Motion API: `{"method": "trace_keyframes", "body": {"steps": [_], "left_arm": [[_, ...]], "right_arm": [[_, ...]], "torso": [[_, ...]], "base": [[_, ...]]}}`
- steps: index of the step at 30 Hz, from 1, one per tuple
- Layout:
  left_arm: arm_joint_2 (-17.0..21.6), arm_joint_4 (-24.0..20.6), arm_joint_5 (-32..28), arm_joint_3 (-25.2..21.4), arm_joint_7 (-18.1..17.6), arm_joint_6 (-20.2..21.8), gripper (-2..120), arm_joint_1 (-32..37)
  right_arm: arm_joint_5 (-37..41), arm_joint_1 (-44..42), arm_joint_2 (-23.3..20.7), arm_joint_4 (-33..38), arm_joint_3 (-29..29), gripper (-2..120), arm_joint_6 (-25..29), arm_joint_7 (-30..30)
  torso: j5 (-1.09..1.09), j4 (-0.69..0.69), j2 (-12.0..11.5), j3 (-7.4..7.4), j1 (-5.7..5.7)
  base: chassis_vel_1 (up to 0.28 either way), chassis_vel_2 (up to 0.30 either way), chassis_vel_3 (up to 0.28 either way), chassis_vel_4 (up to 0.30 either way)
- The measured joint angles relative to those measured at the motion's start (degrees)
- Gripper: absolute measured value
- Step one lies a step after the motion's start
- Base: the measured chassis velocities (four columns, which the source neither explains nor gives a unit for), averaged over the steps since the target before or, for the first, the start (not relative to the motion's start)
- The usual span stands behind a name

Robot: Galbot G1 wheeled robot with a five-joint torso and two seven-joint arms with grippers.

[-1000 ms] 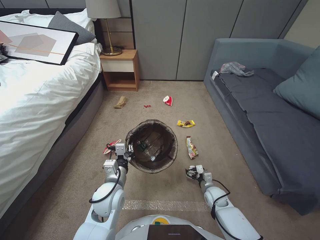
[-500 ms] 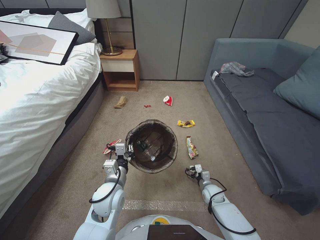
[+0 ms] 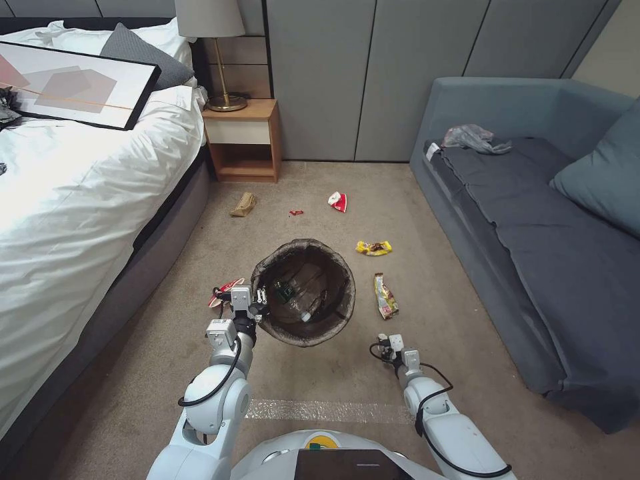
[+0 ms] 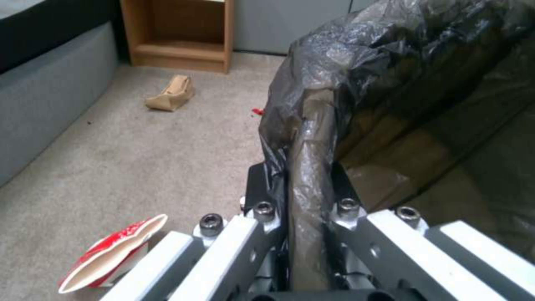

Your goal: Pick up the trash bin, then pick up the garbage from the floor and place it into the trash bin.

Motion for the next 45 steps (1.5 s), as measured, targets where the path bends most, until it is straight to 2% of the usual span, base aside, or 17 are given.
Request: {"method": "trace_keyframes", "body": {"steps": [2, 3, 11, 13, 16, 19, 22, 23, 27, 28, 30, 31, 34, 35, 38, 42, 45], "left_arm": [[-0.01, 0.0, 0.0, 0.04, 0.01, 0.0, 3, 0.0], [0.0, 0.0, 0.0, 0.05, 0.0, 0.0, 3, 0.0], [0.0, 0.0, 0.0, 0.03, 0.0, 0.0, 3, 0.0], [0.0, 0.0, 0.0, 0.04, 0.0, 0.0, 3, 0.0], [0.0, 0.0, 0.0, 0.05, 0.01, 0.0, 3, 0.0], [0.0, 0.0, 0.0, 0.0, 0.0, 0.0, 3, 0.0], [0.0, 0.0, -0.01, 0.05, 0.01, 0.0, 3, 0.0], [0.0, 0.0, -0.01, 0.05, 0.01, 0.0, 3, 0.0], [0.0, 0.0, 0.0, 0.04, 0.0, 0.0, 3, 0.0], [0.0, 0.0, 0.0, 0.04, 0.0, 0.0, 3, 0.0], [0.0, 0.0, 0.0, 0.04, 0.0, 0.0, 3, 0.0], [0.0, 0.0, 0.0, 0.04, 0.0, 0.0, 3, 0.0], [0.0, 0.0, 0.0, 0.03, 0.0, 0.0, 3, 0.0], [0.0, 0.0, 0.0, 0.03, 0.0, 0.0, 3, 0.0], [0.0, 0.0, 0.0, 0.03, 0.01, 0.0, 3, 0.0], [0.0, 0.0, 0.0, 0.03, 0.0, 0.0, 3, 0.0], [0.0, 0.0, 0.0, 0.04, 0.0, 0.0, 3, 0.0]], "right_arm": [[-0.08, 0.04, -0.02, -0.03, 0.18, 7, 0.0, 0.08], [-0.1, 0.07, -0.05, 0.0, 0.27, 0, 0.01, 0.07], [-0.44, 0.04, -0.18, 0.19, 0.66, 0, 0.38, 0.11], [-0.96, -0.11, -0.39, 0.16, 0.98, 0, 1.04, 0.41], [-1.41, -0.28, -0.46, 0.39, 1.13, 0, 1.9, 0.69], [-1.57, -0.51, -0.63, 1.86, 1.76, 0, 3.12, 1.5], [-1.72, -1.1, -1.03, 8.63, 3.55, 0, 7.02, 2.39], [-1.72, -1.1, -1.03, 8.63, 3.55, 0, 7.02, 2.39], [-1.04, -1.48, -1.45, 21.69, 5.52, 0, 18.82, -0.51], [-1.04, -1.48, -1.45, 21.69, 5.52, 0, 18.82, -0.51], [-0.27, -1.51, -2.02, 30.87, 5.65, 0, 21.98, -3.7], [-0.27, -1.51, -2.02, 30.87, 5.65, 0, 21.98, -3.7], [-0.09, -1.58, -3.17, 41.04, 3.8, 0, 22.87, -7.04], [-0.09, -1.58, -3.17, 41.04, 3.8, 0, 22.87, -7.04], [-0.22, -2.59, -5.43, 48.4, -1.41, 0, 22.94, -9.56], [-1.2, -3.58, -7.15, 51.02, -4.78, 0, 23.31, -11.71], [-3.36, -4.52, -9.33, 51.91, -10.57, 0, 23.46, -13.03]], "torso": [[0.04, -0.02, 0.0, 0.0, 0.0], [0.01, -0.01, 0.0, 0.0, 0.0], [0.05, 0.0, 0.0, 0.0, 0.0], [-0.02, -0.03, 0.0, 0.01, 0.0], [0.06, -0.03, 0.0, 0.01, 0.0], [0.03, -0.05, -0.01, 0.02, 0.01], [0.04, -0.04, -0.01, 0.01, 0.01], [0.04, -0.04, -0.01, 0.01, 0.01], [0.04, -0.02, -0.01, 0.01, 0.01], [0.04, -0.02, -0.01, 0.01, 0.01], [0.03, 0.0, 0.0, 0.01, 0.01], [0.03, 0.0, 0.0, 0.01, 0.01], [0.03, -0.01, -0.01, 0.0, 0.01], [0.03, -0.01, -0.01, 0.0, 0.01], [0.03, -0.01, 0.0, 0.0, 0.01], [0.04, -0.01, 0.0, 0.0, 0.01], [0.04, -0.02, 0.0, 0.0, 0.01]], "base": [[0.0, 0.0, 0.0, 0.0], [0.0, 0.0, 0.0, 0.0], [0.0, 0.0, 0.0, 0.0], [0.0, 0.0, 0.0, 0.0], [0.0, 0.0, 0.0, 0.0], [0.0, 0.0, 0.0, 0.0], [0.0, 0.0, 0.0, 0.0], [0.0, 0.0, 0.0, 0.0], [0.0, 0.0, 0.0, 0.0], [0.0, 0.0, 0.0, 0.0], [0.0, 0.0, 0.0, 0.0], [0.0, 0.0, 0.0, 0.0], [0.0, 0.0, 0.0, 0.0], [0.0, 0.0, 0.0, 0.0], [0.0, 0.0, 0.0, 0.0], [0.0, 0.0, 0.0, 0.0], [0.0, 0.0, 0.0, 0.0]]}}
